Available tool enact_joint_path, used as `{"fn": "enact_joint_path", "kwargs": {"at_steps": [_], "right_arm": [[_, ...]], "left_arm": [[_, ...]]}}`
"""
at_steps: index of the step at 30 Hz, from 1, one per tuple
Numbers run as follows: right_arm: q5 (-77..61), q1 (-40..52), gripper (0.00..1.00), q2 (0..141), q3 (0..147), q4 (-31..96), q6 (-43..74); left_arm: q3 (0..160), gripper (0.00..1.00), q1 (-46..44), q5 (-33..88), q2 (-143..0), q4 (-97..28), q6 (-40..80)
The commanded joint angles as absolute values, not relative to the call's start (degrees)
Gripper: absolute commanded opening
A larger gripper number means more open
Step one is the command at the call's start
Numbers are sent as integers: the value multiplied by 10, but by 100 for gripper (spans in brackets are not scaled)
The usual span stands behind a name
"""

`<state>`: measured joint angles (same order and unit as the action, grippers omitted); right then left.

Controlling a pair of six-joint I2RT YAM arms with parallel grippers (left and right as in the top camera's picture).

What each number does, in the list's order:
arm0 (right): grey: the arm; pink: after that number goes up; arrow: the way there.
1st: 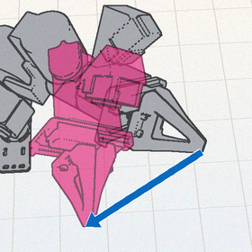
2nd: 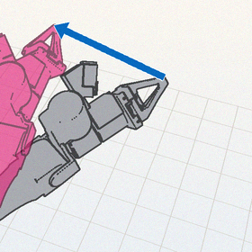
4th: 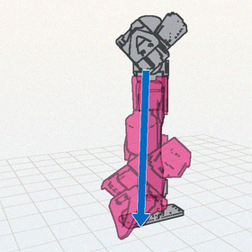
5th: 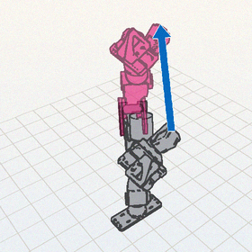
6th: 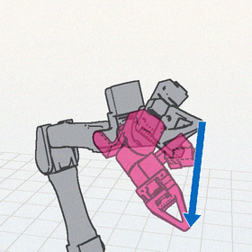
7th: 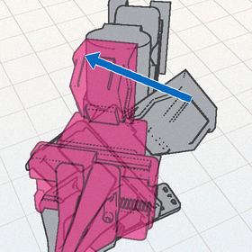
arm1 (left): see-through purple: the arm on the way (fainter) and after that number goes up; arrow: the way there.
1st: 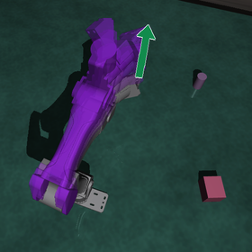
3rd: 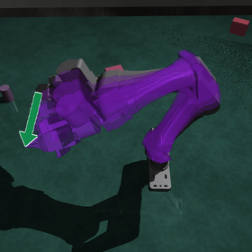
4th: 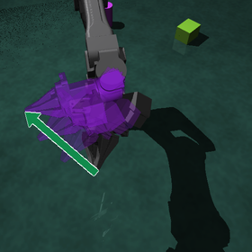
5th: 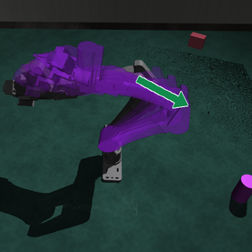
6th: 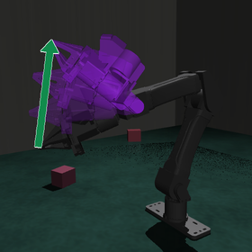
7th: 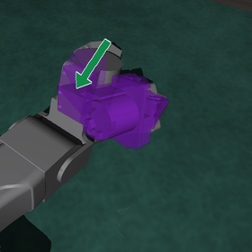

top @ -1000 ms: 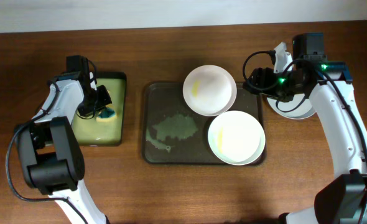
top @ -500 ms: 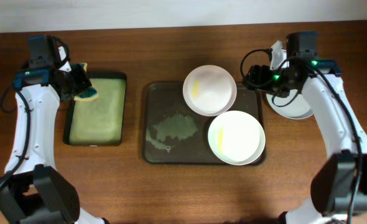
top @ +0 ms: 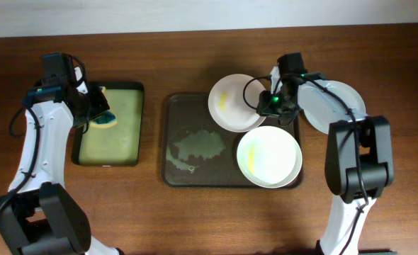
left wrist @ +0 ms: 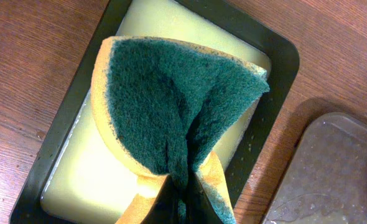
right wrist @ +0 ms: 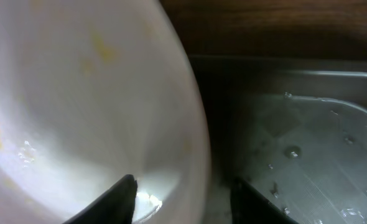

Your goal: Clean dirty plates on tray and stack at the side

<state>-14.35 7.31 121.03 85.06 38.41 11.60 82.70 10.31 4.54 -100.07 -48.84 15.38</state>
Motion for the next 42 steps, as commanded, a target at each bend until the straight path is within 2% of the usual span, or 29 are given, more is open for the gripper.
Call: {"fn": "enact_joint_path", "kwargs": {"at_steps": [1, 3, 10, 16, 18, 21, 22, 25, 29, 35, 39, 42], "right_arm": [[-135, 96, 8, 1218, 848, 383, 114], [-135, 116, 4, 1218, 848, 385, 114], [-134, 204, 4, 1218, 852, 411, 98], [-134, 225, 4, 1218, 852, 471, 77], [-135, 230, 4, 1218, 851, 471, 80], [-145, 244, 20, 1218, 847, 470, 80], [-145, 252, 6, 1220, 847, 466, 80], [-134, 260, 4, 1222, 846, 447, 179], [-122, 260, 4, 1222, 846, 442, 209], [-98, 257, 4, 1222, 846, 454, 294], [-98, 254, 4, 1222, 846, 465, 296], [-99, 242, 4, 1222, 846, 465, 333]], "left_arm": [[825, 0, 104, 53, -1004, -487, 144], [825, 0, 104, 53, -1004, -487, 144], [825, 0, 104, 52, -1004, -487, 144], [825, 0, 103, 55, -1004, -491, 142], [825, 0, 95, 121, -1004, -492, 63], [825, 0, 73, 157, -1004, -495, 34], [825, 0, 60, 157, -1004, -501, 38], [825, 0, 20, 157, -1004, -528, 106], [802, 0, -52, 157, -1004, -521, 150], [720, 0, -128, 157, -1004, -427, 251], [696, 0, -177, 153, -1004, -372, 277], [693, 0, -201, 104, -1007, -362, 317]]}}
